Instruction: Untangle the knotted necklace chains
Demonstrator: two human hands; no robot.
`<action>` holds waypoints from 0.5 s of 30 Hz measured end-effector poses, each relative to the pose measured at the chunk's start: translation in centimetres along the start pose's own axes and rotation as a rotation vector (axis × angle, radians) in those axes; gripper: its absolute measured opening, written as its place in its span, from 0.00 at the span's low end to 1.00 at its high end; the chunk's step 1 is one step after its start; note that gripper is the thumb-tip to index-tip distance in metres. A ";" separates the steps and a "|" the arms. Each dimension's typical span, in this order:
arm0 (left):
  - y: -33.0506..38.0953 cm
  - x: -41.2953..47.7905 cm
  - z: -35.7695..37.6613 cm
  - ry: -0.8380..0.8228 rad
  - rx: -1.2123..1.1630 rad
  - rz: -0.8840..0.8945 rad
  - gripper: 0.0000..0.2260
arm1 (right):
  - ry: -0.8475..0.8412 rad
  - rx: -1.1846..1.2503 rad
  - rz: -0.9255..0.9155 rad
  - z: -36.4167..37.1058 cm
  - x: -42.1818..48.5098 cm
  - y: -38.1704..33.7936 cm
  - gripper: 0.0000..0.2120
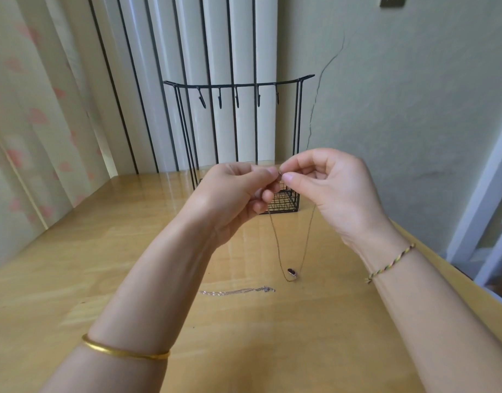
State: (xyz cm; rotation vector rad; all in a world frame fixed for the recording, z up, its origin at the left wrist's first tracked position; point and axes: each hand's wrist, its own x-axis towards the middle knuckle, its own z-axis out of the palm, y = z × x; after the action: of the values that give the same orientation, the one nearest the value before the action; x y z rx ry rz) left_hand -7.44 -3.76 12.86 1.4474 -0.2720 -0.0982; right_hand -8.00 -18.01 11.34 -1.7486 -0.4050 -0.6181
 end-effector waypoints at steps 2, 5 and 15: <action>0.1 0.0 0.1 0.031 0.011 0.020 0.05 | 0.021 -0.050 -0.016 0.1 0.0 0.0 0.10; 0.2 -0.1 0.4 0.080 0.055 0.065 0.04 | 0.074 -0.234 -0.088 0.4 -0.1 -0.1 0.09; 0.5 0.0 0.5 0.101 0.046 0.074 0.05 | 0.208 -0.420 -0.339 1.0 -0.3 0.2 0.04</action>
State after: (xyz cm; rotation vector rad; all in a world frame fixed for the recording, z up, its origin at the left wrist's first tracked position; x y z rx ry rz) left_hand -7.66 -4.18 13.37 1.4815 -0.2462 0.0419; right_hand -7.93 -17.10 10.80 -2.0008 -0.4520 -1.1863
